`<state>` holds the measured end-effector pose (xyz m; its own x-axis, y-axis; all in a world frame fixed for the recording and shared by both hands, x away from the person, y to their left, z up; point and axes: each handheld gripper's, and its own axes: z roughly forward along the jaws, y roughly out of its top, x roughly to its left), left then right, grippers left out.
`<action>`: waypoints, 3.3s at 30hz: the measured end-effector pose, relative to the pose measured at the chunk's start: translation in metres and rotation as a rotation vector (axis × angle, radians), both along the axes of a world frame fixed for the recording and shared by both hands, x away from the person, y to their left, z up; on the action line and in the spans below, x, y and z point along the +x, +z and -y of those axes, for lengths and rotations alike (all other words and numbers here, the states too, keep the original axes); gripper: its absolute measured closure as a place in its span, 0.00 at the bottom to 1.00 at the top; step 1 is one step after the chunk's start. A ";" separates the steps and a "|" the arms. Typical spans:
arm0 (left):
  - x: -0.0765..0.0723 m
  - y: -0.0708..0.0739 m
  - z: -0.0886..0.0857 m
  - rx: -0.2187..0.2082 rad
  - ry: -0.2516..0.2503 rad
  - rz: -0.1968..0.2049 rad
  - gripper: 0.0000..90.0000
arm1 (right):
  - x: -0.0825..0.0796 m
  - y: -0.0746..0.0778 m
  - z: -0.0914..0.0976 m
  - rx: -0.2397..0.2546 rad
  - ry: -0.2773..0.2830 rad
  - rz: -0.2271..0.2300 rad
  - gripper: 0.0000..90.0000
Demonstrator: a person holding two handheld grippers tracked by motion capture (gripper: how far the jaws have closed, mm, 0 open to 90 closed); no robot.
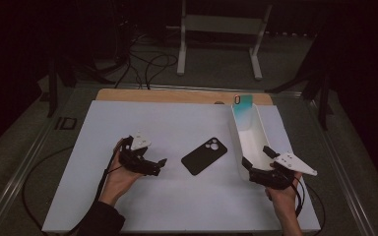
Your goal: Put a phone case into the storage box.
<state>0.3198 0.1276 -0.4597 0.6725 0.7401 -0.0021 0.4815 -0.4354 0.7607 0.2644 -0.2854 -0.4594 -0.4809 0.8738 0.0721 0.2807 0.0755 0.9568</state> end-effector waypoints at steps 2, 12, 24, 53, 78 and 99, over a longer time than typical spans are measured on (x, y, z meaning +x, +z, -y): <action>0.005 -0.002 0.008 0.012 -0.014 -0.010 0.00 | 0.000 0.000 0.000 -0.002 0.000 0.000 0.10; 0.025 -0.011 0.038 0.031 -0.066 -0.065 0.00 | 0.000 0.000 0.001 0.000 0.000 -0.003 0.10; 0.041 -0.020 0.064 0.059 -0.107 -0.101 0.00 | 0.001 -0.001 -0.001 0.004 0.002 -0.009 0.10; 0.048 -0.052 0.123 0.121 -0.207 -0.215 0.00 | 0.001 -0.002 0.000 -0.004 -0.002 -0.011 0.10; 0.045 -0.059 0.134 0.196 -0.174 -0.198 0.16 | 0.001 -0.003 0.000 -0.008 -0.002 -0.013 0.10; 0.040 -0.037 0.113 0.106 -0.119 -0.136 0.22 | 0.002 -0.002 0.000 -0.006 -0.001 -0.011 0.10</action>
<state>0.3599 0.0148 -0.4969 0.7543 0.6560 -0.0253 0.5171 -0.5699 0.6386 0.2663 -0.2859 -0.4614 -0.4796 0.8746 0.0717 0.2910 0.0814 0.9533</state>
